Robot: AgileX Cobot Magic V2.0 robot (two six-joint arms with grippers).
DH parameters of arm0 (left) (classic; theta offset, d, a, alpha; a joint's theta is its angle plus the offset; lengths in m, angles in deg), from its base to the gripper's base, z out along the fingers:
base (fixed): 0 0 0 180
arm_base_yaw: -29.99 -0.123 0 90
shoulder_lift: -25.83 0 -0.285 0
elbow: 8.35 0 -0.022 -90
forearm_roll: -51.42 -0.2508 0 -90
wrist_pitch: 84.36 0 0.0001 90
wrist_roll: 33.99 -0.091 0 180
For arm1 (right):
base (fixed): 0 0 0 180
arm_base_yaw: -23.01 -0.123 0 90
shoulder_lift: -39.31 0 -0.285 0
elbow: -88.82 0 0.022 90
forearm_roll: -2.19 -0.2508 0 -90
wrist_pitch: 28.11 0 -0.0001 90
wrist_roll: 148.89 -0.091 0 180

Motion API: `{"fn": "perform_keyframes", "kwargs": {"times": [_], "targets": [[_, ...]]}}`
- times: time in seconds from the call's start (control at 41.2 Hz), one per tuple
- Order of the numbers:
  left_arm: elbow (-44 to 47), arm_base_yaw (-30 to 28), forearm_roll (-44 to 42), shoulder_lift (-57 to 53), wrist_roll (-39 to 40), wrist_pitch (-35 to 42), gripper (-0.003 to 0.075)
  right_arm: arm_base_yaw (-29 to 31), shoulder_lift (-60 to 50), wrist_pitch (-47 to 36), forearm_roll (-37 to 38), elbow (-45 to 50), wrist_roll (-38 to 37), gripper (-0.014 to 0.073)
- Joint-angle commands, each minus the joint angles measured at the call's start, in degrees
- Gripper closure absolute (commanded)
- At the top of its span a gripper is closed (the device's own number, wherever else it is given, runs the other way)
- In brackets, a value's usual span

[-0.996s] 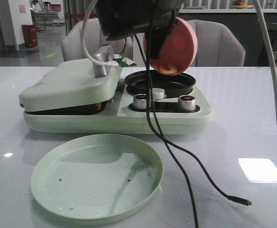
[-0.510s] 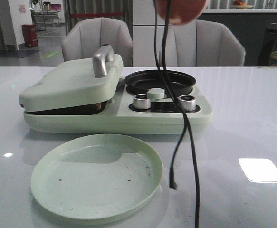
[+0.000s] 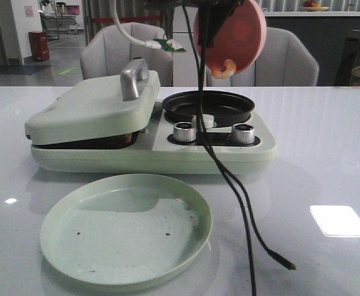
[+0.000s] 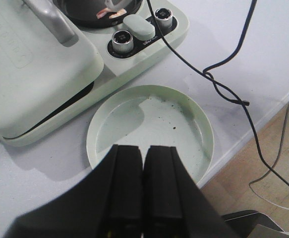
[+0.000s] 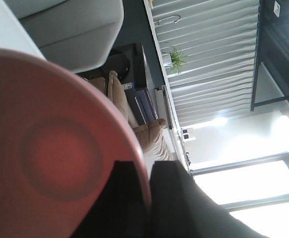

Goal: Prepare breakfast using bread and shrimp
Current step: 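Carry the empty pink bowl back and set it on the table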

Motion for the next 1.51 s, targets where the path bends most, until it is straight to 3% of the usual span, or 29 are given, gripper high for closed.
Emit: {"fn": "perform_keyframes", "kwargs": {"times": [0.0,0.316,0.389,0.461,0.607,0.85,1.068,1.214,1.311,1.481], "targets": [[-1.5,0.5,1.2,-0.3,0.5,4.2,0.0621,-0.2,-5.5,5.0,8.2,-2.0,0.4,0.0569],[-1.5,0.5,1.2,-0.3,0.5,4.2,0.0621,-0.2,-7.4,7.4,6.0,-2.0,0.4,0.0569],[-1.5,0.5,1.2,-0.3,0.5,4.2,0.0621,-0.1,-9.8,8.0,-0.1,-2.0,0.4,0.0569],[-1.5,0.5,1.2,-0.3,0.5,4.2,0.0621,0.4,-13.6,7.9,-11.2,-1.6,0.4,0.0569],[-1.5,0.5,1.2,-0.3,0.5,4.2,0.0621,5.1,-24.3,5.6,-29.1,6.5,-0.4,0.0569],[-1.5,0.5,1.2,-0.3,0.5,4.1,0.0621,23.5,-40.4,-7.3,-52.1,31.2,2.0,0.0569],[-1.5,0.5,1.5,-0.3,0.5,4.1,0.0621,43.0,-46.6,-19.4,-74.8,44.7,15.5,0.0569],[-1.5,0.5,2.0,-0.3,0.5,4.1,0.0621,51.4,-46.3,-25.4,-89.2,49.8,24.3,0.0569],[-1.5,0.5,2.2,-0.3,0.5,4.1,0.0621,53.6,-45.3,-29.4,-98.4,51.8,29.7,0.0569],[-1.5,0.5,2.6,-0.3,0.5,4.1,0.0621,52.8,-41.5,-31.2,-105.2,52.9,36.2,0.0569]]}}
